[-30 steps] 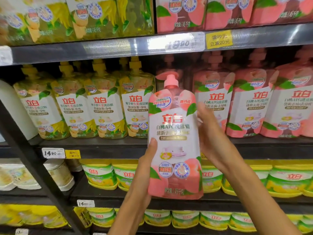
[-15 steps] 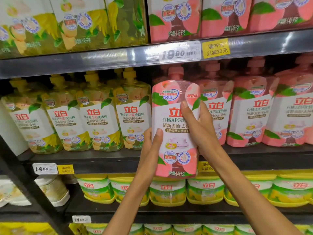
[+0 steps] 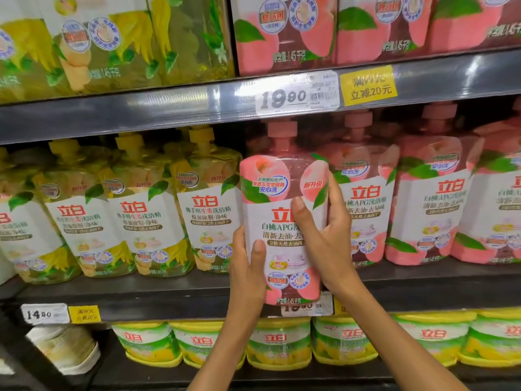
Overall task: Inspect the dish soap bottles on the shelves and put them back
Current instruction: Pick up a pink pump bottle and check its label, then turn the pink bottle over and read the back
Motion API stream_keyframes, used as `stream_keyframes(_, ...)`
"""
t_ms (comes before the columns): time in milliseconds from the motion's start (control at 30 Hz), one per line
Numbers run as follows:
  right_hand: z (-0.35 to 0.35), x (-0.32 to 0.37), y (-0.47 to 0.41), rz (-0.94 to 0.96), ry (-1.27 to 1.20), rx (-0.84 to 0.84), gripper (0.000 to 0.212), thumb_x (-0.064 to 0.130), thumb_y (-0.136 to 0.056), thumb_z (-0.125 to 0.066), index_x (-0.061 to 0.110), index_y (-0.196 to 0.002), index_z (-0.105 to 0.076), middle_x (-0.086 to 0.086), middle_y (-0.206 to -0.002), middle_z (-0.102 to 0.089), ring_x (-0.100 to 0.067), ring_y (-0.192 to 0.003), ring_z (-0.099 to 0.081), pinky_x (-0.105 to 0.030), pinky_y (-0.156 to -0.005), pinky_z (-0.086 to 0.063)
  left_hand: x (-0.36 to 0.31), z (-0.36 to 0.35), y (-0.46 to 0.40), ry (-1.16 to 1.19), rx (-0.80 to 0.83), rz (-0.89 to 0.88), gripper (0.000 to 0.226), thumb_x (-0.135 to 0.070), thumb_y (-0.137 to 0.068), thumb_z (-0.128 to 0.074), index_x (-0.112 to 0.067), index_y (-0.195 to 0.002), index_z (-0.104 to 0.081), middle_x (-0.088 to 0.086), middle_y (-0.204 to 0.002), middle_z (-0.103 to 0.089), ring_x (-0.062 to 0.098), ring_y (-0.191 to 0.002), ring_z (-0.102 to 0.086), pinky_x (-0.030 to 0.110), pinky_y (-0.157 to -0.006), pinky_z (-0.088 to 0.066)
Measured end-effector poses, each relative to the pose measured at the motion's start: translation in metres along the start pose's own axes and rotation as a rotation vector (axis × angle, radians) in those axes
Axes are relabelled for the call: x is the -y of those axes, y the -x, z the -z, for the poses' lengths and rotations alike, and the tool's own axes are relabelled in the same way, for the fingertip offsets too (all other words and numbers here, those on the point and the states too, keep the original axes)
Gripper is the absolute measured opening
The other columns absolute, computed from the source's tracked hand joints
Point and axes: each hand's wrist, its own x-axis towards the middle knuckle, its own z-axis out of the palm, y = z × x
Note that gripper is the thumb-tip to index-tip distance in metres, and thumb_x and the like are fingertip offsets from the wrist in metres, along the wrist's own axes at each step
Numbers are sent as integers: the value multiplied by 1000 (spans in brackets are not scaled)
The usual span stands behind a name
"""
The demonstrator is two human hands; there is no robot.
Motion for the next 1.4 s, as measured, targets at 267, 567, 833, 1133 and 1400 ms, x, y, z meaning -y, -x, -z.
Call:
stream_keyframes(267, -3, -18, -2, 203, 139, -49, 72, 49, -86, -56, 34, -145, -19, 18, -153, -24, 4, -143, -21, -20, -116, -24, 6, -1, 3, -130, -12, -24, 74, -81, -77, -39, -29, -130, -45, -11, -112, -68, 1, -100, -64, 13, -76, -50)
stream_keyframes(567, -7, -31, -9, 554, 312, -225, 61, 33, -96, -55, 0, -141, -30, -13, -146, -34, -9, -141, -26, -34, -116, -24, 1, -12, 17, -766, -224, -323, 67, -49, -95, -35, -11, -148, -18, 14, -140, -37, 22, -124, -32, 33, -103, -31)
stream_keyframes(833, -21, -25, -14, 378, 505, -232, 67, 25, -90, -60, -6, -143, -31, -12, -144, -32, -3, -129, -19, -16, -114, -11, 15, 0, 3, -781, -135, -340, 88, -25, -76, -74, 1, -145, -26, 24, -133, -38, 8, -115, -23, 4, -105, -11)
stream_keyframes(1133, -13, -6, -16, 322, 911, -267, 65, 37, -85, -68, -5, -131, -52, -27, -138, -47, -42, -110, -47, -50, -93, -41, 10, -13, -1, -882, -189, -224, 87, -28, -79, -75, -2, -146, -26, 25, -130, -42, 29, -106, -37, 43, -94, -33)
stream_keyframes(1400, 16, 5, -15, 426, 914, -297, 62, 36, -88, -69, 0, -135, -51, -25, -135, -47, -41, -115, -48, -40, -98, -32, 0, -20, 7, -963, -174, -159, 90, -22, -79, -76, -8, -149, -20, 22, -137, -39, 31, -112, -41, 46, -98, -36)
